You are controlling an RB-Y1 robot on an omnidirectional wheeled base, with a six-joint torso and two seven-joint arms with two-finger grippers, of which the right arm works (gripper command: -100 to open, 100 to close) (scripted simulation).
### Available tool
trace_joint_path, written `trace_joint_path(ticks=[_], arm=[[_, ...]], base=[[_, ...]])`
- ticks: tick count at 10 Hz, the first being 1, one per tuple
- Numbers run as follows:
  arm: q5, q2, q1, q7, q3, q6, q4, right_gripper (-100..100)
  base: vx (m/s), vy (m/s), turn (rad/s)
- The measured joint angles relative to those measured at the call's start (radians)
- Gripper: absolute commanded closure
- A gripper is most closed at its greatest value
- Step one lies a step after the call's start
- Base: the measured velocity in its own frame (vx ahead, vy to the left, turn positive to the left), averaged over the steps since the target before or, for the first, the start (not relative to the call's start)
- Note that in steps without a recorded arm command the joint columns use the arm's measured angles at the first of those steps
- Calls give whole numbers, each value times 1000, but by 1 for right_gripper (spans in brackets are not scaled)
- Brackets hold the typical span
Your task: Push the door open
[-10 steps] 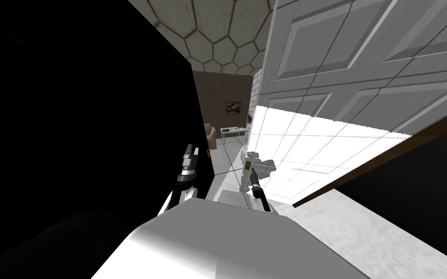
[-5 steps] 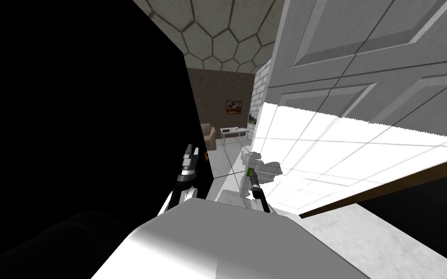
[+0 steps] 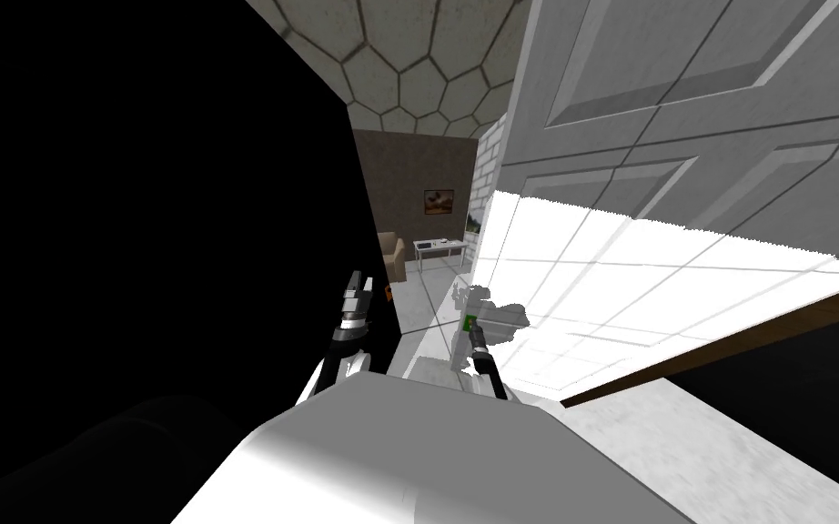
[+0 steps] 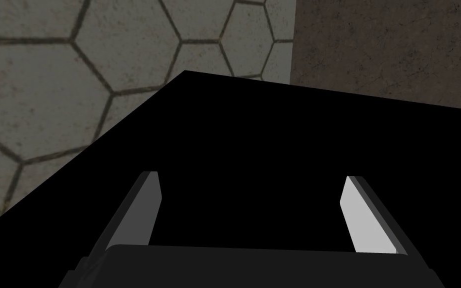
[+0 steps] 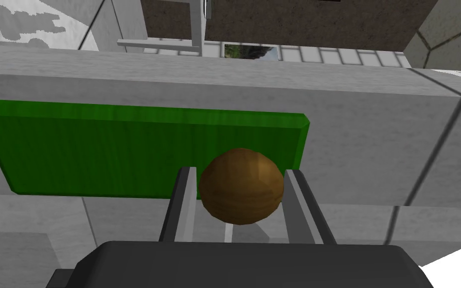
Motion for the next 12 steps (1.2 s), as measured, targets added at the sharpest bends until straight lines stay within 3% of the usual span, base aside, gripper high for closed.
trace_joint_path(ticks=[2,3,4,5,7,8,9,12], arm=[[-2,0,-1,2,-2,-1,11,100],[-3,0,18,10,-5,14,-17,100],[-6,0,10,17,-10,16,-9,100],[-9,0,-7,19,-16,-1,22,100],[-15,-2,4,38,-31,12,-12,100],[-21,-3,-7,46,-42,11,-1,100],[-29,-17,0,52,-59,9,-14,-100],[-29,-2,6,81,-56,19,-31,-100]], base=[[113,1,-31],[157,9,-53],[175,-26,-30],[189,-31,-24],[212,22,-86],[213,-38,-165],[-47,-10,-161],[-225,52,-88]])
